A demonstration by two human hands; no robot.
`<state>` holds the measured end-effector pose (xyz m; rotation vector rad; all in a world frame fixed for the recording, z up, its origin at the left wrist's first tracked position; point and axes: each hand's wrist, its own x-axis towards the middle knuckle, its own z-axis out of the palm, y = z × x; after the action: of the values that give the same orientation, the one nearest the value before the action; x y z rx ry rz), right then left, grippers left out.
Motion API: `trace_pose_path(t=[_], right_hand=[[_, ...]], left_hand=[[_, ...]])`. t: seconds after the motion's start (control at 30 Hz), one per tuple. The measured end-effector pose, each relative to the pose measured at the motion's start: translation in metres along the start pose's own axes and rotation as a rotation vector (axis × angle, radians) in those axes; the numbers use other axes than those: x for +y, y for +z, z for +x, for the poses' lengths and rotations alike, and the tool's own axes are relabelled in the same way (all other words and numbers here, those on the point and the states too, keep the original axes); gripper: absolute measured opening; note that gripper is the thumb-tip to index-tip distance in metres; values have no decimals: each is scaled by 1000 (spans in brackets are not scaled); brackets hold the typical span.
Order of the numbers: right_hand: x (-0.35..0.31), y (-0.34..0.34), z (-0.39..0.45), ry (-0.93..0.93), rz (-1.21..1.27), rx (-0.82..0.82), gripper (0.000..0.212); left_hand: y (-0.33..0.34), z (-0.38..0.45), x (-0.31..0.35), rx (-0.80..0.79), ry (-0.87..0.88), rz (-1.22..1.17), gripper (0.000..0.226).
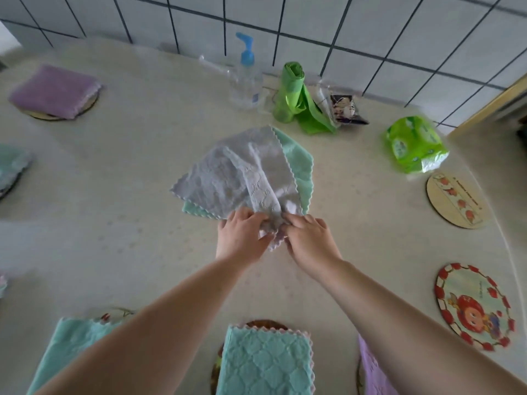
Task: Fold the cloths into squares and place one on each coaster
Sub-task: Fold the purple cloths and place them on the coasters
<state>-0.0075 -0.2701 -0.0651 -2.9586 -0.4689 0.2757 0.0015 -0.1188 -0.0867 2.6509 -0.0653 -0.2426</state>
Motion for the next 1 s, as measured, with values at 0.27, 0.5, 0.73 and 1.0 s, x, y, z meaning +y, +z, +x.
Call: trace_pose_path(t=[0.27,0.5,0.73,1.0], right_hand=[[-9,-51,34,107,282,363,8],[-19,-134,53,113,668,296,14],[-50,-198,64,127,825,404,16],[-77,-228,66,7,871,403,21]], left_hand=[[-49,30,15,135,1,-381,18],[-124,44,36,281,9,-663,14],[-182,28,50,374,117,-442,41],[-233,7,51,297,161,-570,37]])
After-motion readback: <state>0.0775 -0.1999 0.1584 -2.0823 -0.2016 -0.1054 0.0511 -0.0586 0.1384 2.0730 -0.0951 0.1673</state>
